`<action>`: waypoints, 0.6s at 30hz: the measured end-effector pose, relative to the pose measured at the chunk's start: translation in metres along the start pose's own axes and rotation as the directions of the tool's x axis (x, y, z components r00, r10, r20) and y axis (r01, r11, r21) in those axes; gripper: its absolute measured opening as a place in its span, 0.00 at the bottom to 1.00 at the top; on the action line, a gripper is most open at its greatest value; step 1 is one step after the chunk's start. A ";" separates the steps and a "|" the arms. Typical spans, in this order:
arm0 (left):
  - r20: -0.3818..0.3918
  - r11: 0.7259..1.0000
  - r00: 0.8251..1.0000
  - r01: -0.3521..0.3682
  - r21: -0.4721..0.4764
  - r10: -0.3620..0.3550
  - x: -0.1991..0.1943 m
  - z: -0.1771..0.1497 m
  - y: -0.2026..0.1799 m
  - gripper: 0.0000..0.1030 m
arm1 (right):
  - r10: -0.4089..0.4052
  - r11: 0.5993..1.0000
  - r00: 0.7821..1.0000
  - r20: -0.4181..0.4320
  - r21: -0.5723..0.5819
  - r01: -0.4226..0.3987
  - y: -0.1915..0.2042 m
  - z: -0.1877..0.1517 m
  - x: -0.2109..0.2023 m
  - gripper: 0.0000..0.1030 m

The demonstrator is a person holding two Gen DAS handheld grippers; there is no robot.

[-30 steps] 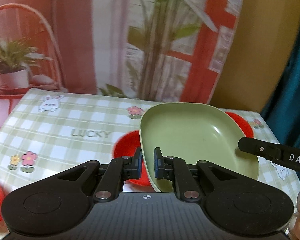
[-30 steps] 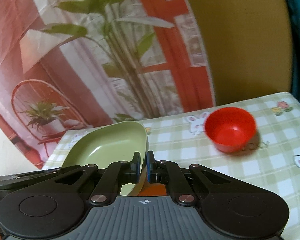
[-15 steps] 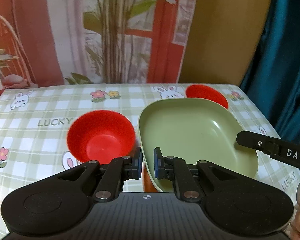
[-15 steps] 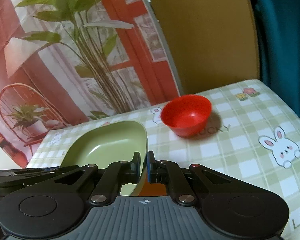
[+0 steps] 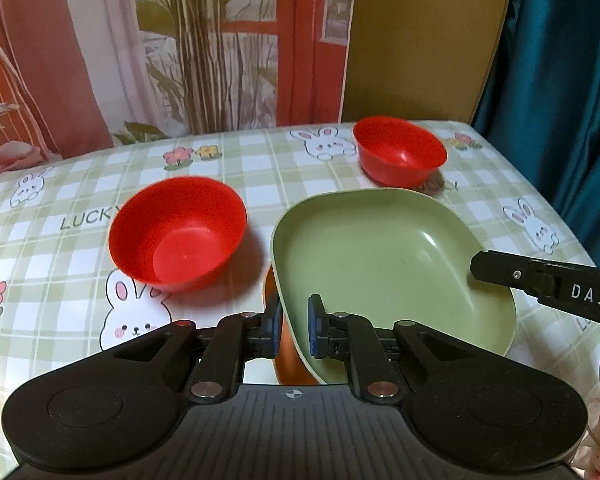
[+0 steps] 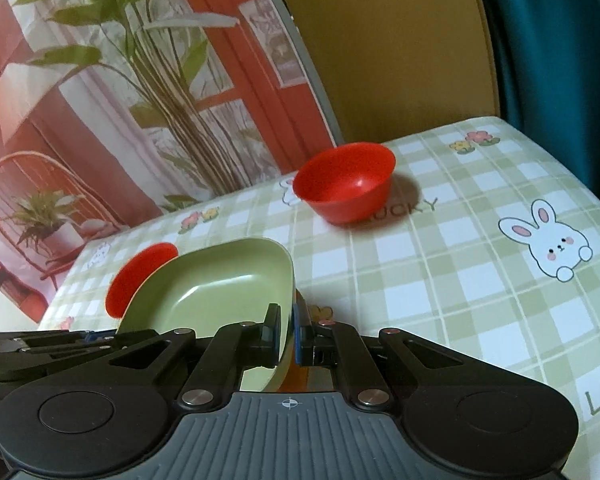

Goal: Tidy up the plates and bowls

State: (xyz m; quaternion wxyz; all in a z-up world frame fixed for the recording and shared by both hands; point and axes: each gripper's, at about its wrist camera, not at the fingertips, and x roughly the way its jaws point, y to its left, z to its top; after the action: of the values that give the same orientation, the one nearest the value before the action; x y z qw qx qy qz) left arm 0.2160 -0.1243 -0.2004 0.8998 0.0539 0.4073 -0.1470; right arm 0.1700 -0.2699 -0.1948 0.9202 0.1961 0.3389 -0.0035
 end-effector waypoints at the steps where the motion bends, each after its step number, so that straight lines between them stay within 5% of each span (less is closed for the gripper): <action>1: -0.003 1.000 1.000 -0.003 0.003 0.003 0.001 -0.001 0.000 0.13 | 0.001 1.000 1.000 -0.006 0.004 -0.001 0.000 -0.001 0.001 0.06; 18: -0.018 0.999 0.999 -0.040 0.030 0.040 0.006 -0.012 0.000 0.13 | -0.019 0.999 0.999 -0.033 -0.052 0.018 0.006 -0.012 0.014 0.06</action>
State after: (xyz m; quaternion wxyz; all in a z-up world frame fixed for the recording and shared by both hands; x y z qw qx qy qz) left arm 0.2113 -0.1226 -0.2131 0.8977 0.0767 0.4125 -0.1345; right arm 0.1747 -0.2580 -0.2095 0.9190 0.1693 0.3562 0.0001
